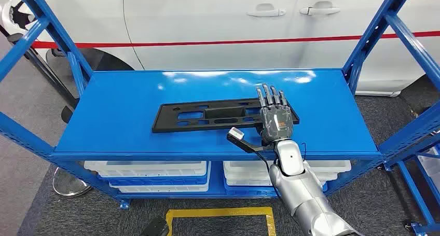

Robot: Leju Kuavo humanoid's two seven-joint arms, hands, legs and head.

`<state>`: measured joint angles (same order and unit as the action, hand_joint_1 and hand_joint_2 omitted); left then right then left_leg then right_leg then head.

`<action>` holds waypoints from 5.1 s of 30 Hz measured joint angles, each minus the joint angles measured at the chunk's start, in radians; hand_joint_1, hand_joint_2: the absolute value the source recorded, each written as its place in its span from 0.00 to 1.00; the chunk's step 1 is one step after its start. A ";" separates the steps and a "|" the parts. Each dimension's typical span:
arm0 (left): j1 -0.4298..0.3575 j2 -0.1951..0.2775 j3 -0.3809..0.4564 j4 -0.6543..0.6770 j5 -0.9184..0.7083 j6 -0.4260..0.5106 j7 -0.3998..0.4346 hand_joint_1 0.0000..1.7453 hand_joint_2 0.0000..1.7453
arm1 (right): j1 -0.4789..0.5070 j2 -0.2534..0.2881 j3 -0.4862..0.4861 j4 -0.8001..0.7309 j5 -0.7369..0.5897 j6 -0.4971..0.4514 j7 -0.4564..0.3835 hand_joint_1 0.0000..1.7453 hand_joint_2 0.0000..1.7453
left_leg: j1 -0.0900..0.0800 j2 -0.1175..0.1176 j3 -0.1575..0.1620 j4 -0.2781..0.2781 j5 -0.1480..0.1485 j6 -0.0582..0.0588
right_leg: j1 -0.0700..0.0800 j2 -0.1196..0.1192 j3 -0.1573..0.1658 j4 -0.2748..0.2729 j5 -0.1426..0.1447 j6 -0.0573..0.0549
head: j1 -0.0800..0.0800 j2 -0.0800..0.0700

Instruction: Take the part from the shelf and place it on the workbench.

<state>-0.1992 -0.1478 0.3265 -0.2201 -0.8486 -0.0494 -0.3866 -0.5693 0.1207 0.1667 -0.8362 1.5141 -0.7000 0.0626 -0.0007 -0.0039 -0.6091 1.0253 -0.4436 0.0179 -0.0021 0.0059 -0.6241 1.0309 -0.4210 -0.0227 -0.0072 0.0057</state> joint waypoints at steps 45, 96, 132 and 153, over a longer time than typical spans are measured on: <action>-0.013 -0.001 0.007 0.000 0.005 0.023 -0.021 0.00 0.00 | -0.014 -0.016 -0.004 0.001 -0.051 0.000 -0.057 1.00 1.00 | 0.004 -0.002 0.012 -0.001 0.010 0.022 | -0.014 -0.005 -0.042 0.102 -0.035 0.047 | 0.000 0.000; 0.043 -0.031 0.026 0.000 -0.023 0.193 -0.054 0.00 1.00 | 0.252 0.043 0.028 -0.951 -0.321 0.001 -0.519 1.00 1.00 | 0.002 -0.004 0.009 0.007 -0.001 0.008 | -0.010 -0.004 0.006 0.014 -0.026 0.036 | -0.001 0.000; 0.053 -0.035 0.051 0.000 -0.014 0.167 0.007 0.00 1.00 | 0.304 0.118 0.027 -0.967 -0.418 0.001 -0.582 1.00 1.00 | 0.009 -0.001 0.009 -0.004 0.015 0.027 | -0.013 -0.005 -0.084 0.241 -0.164 0.050 | 0.000 0.000; 0.034 -0.052 0.066 0.000 -0.014 0.161 0.018 0.00 1.00 | 0.221 0.110 0.027 -0.950 -0.485 0.002 -0.531 1.00 1.00 | 0.007 -0.002 0.083 0.031 -0.091 -0.015 | -0.007 -0.013 -0.062 0.009 0.047 0.010 | -0.001 0.000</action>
<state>-0.1650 -0.1996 0.3930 -0.2201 -0.8629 0.1112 -0.3689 -0.3480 0.2304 0.1942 -1.7866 1.0287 -0.6981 -0.4681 0.0061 -0.0064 -0.5257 1.0567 -0.5348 0.0027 -0.0094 -0.0075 -0.6865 1.0402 -0.3735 -0.0129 -0.0081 0.0057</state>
